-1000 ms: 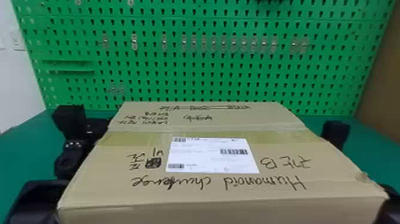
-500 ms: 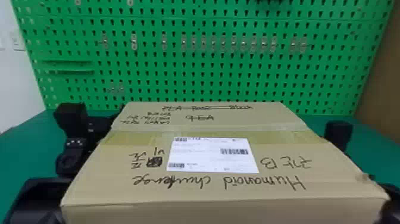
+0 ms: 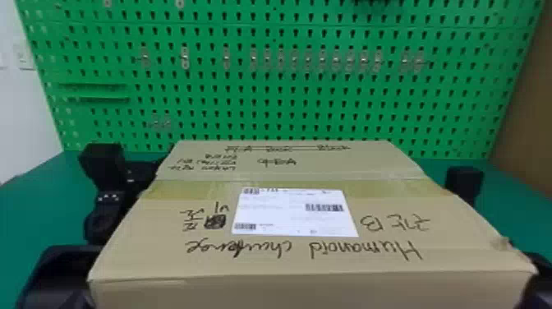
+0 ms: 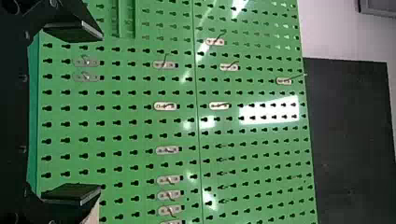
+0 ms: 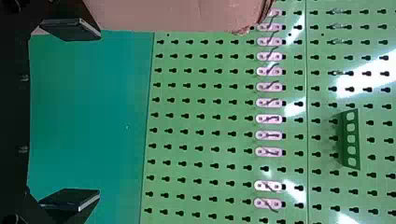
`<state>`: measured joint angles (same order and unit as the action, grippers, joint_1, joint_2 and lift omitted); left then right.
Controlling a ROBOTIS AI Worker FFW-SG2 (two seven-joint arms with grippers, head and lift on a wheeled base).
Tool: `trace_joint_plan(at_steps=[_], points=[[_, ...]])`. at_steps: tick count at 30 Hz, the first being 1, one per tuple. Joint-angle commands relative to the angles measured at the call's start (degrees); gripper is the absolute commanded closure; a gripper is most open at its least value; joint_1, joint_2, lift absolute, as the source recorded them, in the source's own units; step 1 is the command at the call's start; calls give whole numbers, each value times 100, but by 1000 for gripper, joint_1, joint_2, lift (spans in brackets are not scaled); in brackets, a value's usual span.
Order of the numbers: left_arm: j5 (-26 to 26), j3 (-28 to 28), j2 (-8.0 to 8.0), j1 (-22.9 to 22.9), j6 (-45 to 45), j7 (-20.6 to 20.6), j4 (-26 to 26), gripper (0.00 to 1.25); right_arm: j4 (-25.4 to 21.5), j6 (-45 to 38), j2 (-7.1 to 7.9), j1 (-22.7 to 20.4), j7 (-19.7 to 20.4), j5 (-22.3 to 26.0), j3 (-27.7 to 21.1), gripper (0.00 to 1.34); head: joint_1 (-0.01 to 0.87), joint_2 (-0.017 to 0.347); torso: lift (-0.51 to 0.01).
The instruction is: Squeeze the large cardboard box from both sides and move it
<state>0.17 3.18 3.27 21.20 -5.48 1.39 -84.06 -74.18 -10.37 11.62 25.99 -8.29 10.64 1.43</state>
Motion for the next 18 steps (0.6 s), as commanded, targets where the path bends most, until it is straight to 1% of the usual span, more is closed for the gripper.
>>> trace_joint_plan(at_steps=[1, 18], points=[[18, -10, -29, 16, -23, 2, 30, 127, 0, 0, -2, 11, 3, 8, 7, 101, 425, 51, -209], [18, -45, -29, 16, -32, 2, 38, 127, 0, 0, -11, 2, -6, 34, 86, 101, 425, 51, -209]])
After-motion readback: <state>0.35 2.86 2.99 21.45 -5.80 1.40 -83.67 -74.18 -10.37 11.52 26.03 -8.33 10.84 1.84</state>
